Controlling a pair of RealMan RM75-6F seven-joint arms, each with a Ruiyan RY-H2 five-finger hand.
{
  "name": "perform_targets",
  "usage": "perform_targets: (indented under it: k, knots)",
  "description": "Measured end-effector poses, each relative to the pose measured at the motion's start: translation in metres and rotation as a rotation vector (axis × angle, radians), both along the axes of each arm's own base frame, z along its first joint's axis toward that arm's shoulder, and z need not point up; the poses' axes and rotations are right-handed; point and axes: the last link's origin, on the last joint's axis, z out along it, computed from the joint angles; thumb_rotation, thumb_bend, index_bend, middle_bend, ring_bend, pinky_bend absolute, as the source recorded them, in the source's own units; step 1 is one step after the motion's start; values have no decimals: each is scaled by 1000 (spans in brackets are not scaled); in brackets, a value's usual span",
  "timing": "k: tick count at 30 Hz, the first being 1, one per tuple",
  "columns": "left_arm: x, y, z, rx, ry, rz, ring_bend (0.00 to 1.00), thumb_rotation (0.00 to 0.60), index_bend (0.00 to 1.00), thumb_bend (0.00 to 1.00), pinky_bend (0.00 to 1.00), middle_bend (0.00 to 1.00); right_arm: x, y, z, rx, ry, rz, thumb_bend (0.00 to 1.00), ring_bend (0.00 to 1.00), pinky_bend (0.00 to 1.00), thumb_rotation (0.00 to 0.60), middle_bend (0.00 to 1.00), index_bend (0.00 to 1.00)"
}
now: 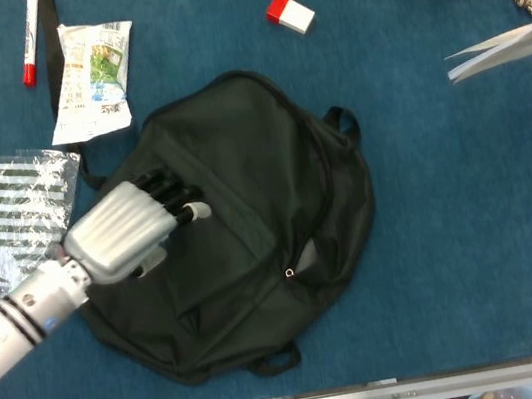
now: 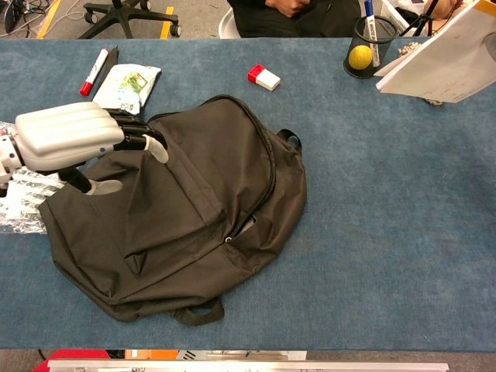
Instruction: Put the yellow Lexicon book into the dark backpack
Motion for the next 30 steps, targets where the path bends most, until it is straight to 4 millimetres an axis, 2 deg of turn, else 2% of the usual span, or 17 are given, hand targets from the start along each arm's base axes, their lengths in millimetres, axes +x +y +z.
perform_targets:
  k: [7,13,20,30]
  knots:
    - [22,12,-22,-18,63,-25,66,600,129,292,162,57,-1,1,0,0,-9,-2,391,486,644,600,575,726]
    - [40,21,-37,-25,95,-35,23,600,99,292,137,3,-2,0,1,-3,-13,-4,391,486,644,600,576,731]
    - [56,24,-57,-34,138,-84,0,600,97,292,97,0,-4,0,1,-2,-18,-10,391,487,644,600,577,734]
    - [79,19,-91,-34,210,-180,0,600,97,292,90,0,-8,-2,-1,2,-23,-21,390,488,644,600,577,734]
